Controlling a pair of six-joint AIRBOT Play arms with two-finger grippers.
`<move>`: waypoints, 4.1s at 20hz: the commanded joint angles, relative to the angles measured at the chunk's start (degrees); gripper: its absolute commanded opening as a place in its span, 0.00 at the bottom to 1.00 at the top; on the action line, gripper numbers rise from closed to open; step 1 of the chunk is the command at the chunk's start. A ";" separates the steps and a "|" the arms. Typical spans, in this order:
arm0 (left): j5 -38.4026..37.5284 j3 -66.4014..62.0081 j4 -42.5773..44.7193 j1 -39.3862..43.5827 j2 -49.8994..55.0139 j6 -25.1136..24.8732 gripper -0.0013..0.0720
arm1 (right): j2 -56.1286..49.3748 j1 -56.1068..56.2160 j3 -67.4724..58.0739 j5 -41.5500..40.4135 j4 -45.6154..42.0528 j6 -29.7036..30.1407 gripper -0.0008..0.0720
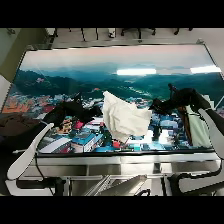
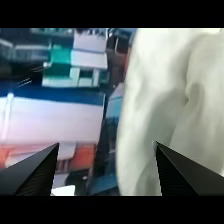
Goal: Fold the shirts.
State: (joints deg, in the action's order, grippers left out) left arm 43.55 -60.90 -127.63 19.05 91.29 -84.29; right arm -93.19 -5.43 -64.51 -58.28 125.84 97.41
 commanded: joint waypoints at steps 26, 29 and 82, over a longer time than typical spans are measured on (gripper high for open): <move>11.23 -52.63 1.62 -12.37 -38.34 -4.92 0.05 | 42.73 -4.13 -51.45 -5.46 -5.35 10.23 0.04; 10.73 -45.88 5.07 -19.67 -46.34 -4.85 0.05 | 47.91 -4.13 -51.45 -2.19 -10.56 10.19 0.04; 29.49 -2.32 -0.02 -23.91 6.93 -19.65 0.42 | 5.07 -17.66 11.10 -17.92 -10.49 7.91 0.61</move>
State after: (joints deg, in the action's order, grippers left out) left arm 74.28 -63.83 -127.83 -7.22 98.21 -103.81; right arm -88.64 -23.38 -57.43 -79.13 114.19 104.25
